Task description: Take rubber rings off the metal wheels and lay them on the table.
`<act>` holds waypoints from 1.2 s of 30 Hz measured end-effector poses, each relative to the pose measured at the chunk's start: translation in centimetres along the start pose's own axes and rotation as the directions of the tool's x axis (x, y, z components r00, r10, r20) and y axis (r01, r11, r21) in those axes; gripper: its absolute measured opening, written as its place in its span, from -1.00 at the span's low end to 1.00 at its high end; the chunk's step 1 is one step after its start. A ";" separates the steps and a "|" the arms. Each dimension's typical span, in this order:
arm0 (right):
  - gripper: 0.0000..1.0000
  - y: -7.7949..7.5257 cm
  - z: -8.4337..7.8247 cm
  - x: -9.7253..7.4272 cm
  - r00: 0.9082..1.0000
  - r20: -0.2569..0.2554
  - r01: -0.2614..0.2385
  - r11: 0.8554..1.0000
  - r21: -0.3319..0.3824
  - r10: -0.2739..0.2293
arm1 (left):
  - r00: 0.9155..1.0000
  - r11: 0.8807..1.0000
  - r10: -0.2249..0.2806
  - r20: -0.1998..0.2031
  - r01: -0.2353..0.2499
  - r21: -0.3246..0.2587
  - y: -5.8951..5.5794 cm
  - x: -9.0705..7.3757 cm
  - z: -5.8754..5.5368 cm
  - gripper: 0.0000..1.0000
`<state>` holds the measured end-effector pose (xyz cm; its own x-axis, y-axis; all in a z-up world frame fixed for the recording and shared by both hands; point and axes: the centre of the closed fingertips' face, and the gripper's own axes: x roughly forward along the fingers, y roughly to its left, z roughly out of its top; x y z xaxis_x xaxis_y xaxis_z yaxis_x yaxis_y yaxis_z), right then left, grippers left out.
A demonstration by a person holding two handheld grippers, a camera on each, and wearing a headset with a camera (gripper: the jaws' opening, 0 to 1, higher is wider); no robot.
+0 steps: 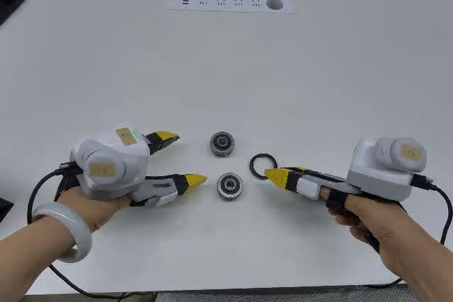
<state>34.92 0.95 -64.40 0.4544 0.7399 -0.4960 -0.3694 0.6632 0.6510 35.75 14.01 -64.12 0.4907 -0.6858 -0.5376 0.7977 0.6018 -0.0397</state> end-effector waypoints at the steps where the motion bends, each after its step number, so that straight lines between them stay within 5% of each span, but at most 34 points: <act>1: -0.41 -0.2 0.1 -0.1 1.000 0.009 0.001 1.000 -0.021 -0.001 | 1.000 1.000 -0.001 0.002 0.001 -0.002 -0.1 -0.2 0.0 0.12; 14: -0.16 0.0 -1.5 -1.3 0.998 -0.041 0.035 0.973 -0.228 -0.046 | 1.000 0.999 0.002 0.021 -0.001 -0.043 -1.2 -2.4 -1.4 0.22; 36: 0.29 1.2 -3.6 -2.7 0.989 -0.110 0.033 0.859 -0.510 -0.103 | 0.999 0.998 0.012 0.036 -0.009 -0.062 -2.9 -4.9 -1.9 0.38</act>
<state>30.39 0.14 -64.35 0.3982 0.6755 -0.6206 -0.7162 0.6517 0.2498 30.32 16.41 -62.94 0.5121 -0.6929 -0.5076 0.7698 0.6324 -0.0866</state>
